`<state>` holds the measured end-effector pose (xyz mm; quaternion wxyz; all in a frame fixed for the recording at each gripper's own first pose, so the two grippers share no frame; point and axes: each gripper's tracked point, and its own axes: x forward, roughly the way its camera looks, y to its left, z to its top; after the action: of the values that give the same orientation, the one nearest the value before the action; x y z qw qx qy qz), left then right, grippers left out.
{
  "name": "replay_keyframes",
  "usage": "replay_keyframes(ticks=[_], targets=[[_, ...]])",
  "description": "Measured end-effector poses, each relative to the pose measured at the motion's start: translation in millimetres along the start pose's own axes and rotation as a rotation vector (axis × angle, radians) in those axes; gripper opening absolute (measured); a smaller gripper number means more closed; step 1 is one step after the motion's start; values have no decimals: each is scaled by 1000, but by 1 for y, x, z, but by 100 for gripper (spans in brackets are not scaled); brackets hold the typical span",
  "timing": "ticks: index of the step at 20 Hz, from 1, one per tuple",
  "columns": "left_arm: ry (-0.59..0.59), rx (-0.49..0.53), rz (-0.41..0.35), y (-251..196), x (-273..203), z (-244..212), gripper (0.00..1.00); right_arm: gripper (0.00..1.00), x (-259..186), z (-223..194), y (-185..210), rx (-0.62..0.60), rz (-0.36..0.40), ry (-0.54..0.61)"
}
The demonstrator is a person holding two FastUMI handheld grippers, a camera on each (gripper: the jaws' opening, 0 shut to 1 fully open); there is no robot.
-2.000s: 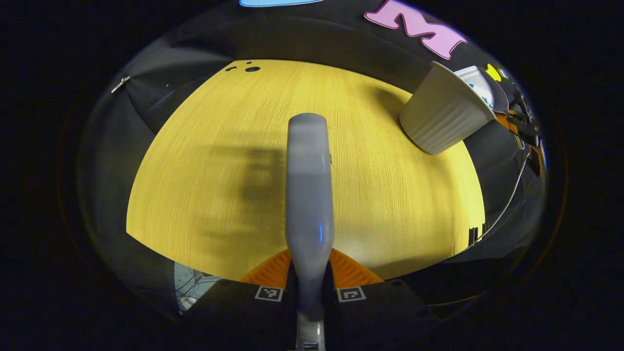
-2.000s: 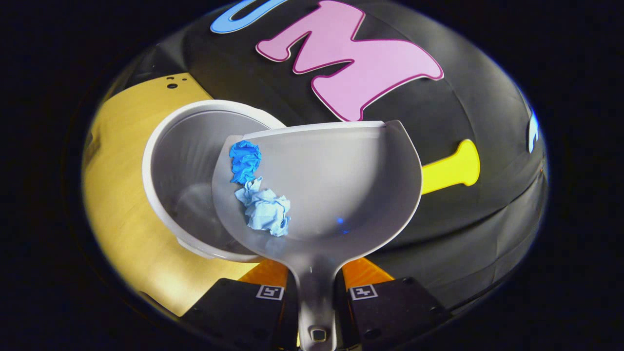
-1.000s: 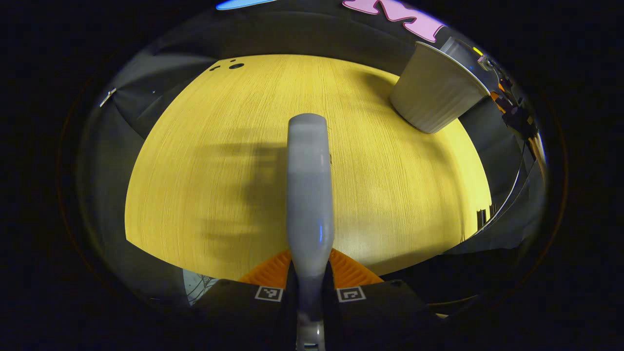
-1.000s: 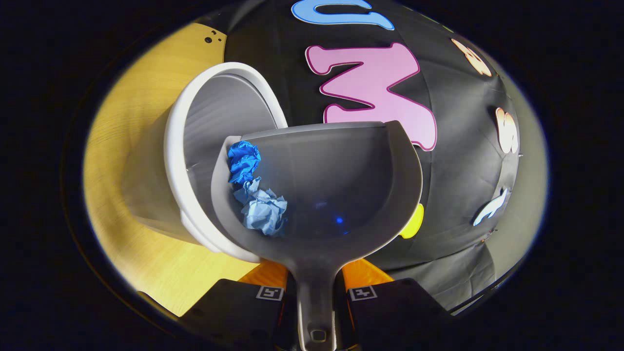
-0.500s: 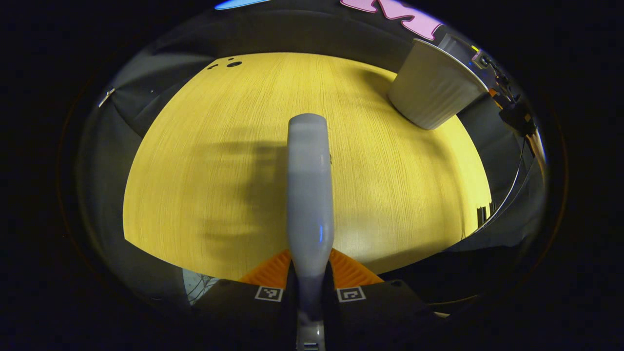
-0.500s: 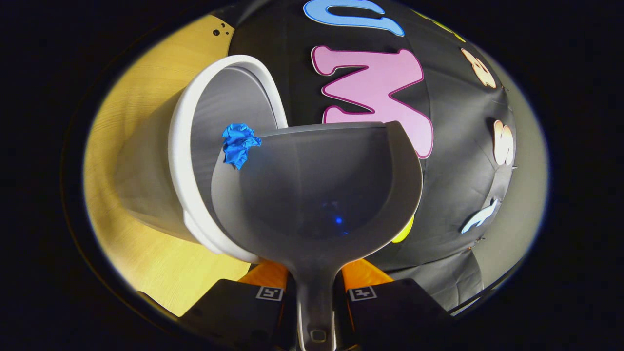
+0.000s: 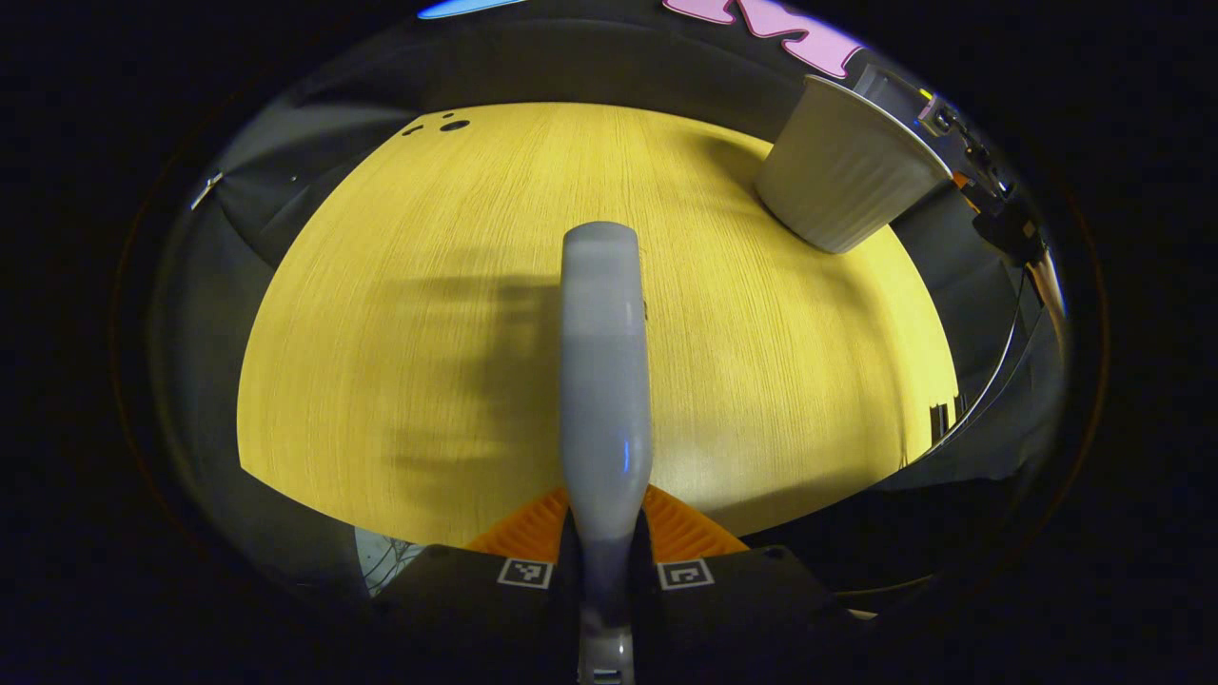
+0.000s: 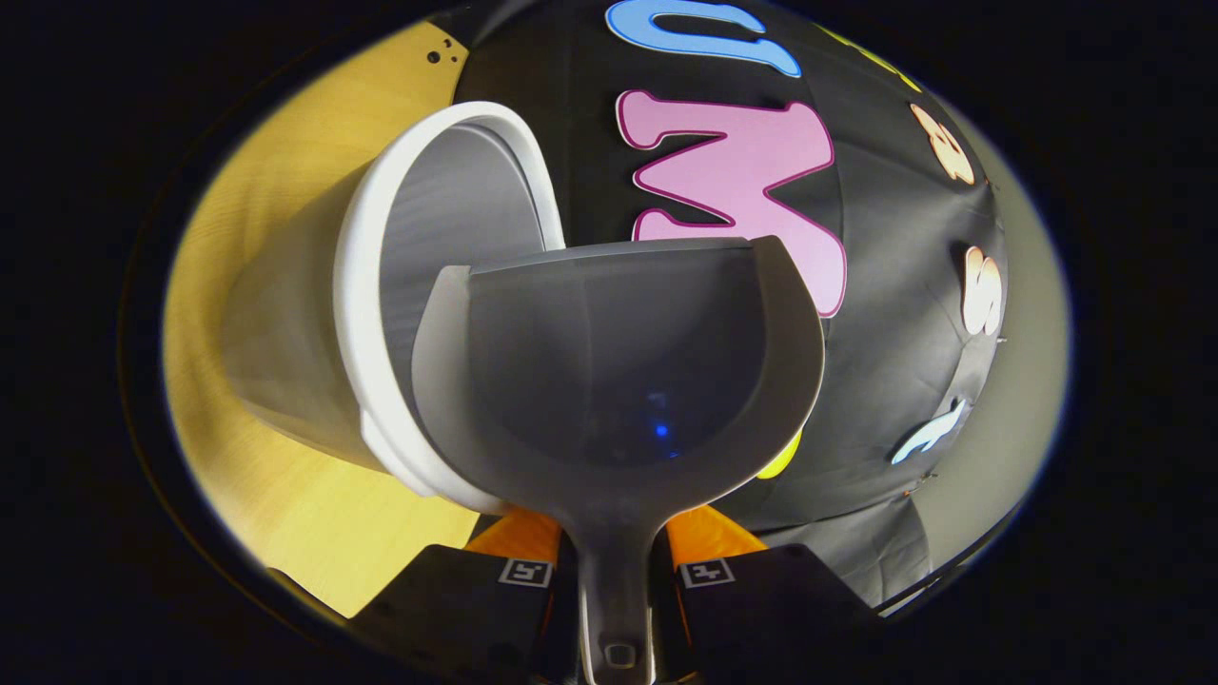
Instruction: Pick up the small broom and dustpan from the desktop, sweep the trash into the dustpan with the broom, and then empty the trash into the garbage bin.
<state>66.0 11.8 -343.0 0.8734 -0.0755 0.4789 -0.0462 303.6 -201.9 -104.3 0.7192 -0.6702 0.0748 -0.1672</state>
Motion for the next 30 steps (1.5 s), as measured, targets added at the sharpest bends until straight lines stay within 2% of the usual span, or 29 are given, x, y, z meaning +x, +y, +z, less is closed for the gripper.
replay_keyframes(ticks=[1, 2, 5, 9, 12, 13, 14, 16, 18, 21, 23, 26, 27, 28, 29, 30], targets=[[-8, -1, 1, 0, -1, 2, 26, 29, 0, -1, 2, 38, 31, 14], [-16, -3, 1, 1, -2, 5, 25, 34, 1, -4, 3, 81, 64, 32], [-31, -5, 6, 4, -4, 11, 26, 34, 2, -9, 5, 251, 146, 85], [-56, -18, 3, 5, -9, 18, 26, 34, -1, -4, -10, 462, 201, 123], [-78, -10, 8, 5, -11, 23, 26, 34, -10, 8, -28, 597, 219, 102], [-91, -10, 6, 5, -12, 25, 22, 34, -15, 11, -34, 630, 228, 95], [-110, -10, -3, 3, -13, 27, 29, 34, -22, 17, -37, 668, 243, 87], [-144, -9, -25, 2, -18, 32, 25, 34, -41, 30, -39, 779, 311, 73], [-189, -8, -32, 4, -22, 38, 26, 34, -67, 51, -37, 925, 397, 57], [-248, -35, -45, 9, -29, 46, 26, 34, -94, 73, -37, 1009, 485, 31], [-277, -37, -42, 19, -32, 49, 26, 34, -121, 89, -28, 1053, 553, 23], [-294, -33, -34, 26, -35, 46, 26, 34, -182, 111, 9, 1160, 703, 46], [-294, -36, -33, 32, -34, 46, 29, 34, -200, 118, 23, 1198, 753, 61], [-291, -37, -31, 38, -33, 44, 26, 29, -207, 124, 35, 1223, 791, 80], [-284, -36, -26, 42, -31, 41, 26, 34, -215, 127, 49, 1231, 822, 100], [-278, -36, -23, 45, -30, 39, 29, 34, -221, 129, 61, 1232, 848, 117]])
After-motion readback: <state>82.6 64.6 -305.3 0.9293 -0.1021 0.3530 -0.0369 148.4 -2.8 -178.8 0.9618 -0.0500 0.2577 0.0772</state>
